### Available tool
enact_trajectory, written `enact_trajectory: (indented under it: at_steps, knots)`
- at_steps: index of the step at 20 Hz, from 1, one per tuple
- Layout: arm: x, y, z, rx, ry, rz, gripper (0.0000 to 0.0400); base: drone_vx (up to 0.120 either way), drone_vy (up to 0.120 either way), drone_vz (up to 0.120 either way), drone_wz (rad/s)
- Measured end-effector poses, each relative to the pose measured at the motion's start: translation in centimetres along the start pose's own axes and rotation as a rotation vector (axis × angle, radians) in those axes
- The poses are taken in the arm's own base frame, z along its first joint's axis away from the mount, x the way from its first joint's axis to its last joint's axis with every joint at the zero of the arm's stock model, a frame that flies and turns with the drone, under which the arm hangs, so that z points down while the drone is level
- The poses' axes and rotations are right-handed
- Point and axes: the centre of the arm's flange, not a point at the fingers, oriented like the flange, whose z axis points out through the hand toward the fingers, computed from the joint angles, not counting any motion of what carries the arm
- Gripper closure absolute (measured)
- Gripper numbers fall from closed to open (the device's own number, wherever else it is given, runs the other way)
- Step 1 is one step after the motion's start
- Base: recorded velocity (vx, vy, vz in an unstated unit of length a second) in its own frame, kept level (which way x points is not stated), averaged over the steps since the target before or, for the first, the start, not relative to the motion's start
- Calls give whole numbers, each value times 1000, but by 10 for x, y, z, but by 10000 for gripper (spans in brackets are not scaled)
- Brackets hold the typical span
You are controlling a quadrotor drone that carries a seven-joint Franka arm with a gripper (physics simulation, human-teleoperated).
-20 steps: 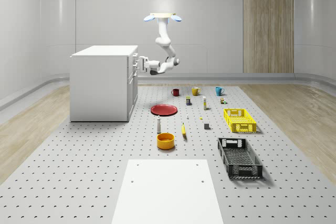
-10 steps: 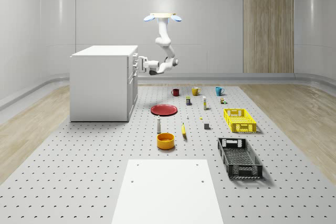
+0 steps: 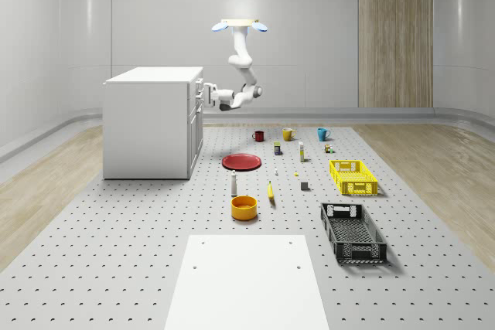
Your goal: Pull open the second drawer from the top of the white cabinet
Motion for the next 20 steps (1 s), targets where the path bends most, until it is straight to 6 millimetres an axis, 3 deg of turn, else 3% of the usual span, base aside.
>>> enact_trajectory:
  at_steps: [1,3,10,20]
  knots:
    - [0,0,0,-1,1,-1,249,0,0,0,0]
    - [-10,-6,-2,-26,19,57,163,0,0,0,0]
    - [-2,-2,-2,-17,12,0,240,0,0,0,0]
    - [0,0,-22,-12,8,7,257,0,0,0,0]
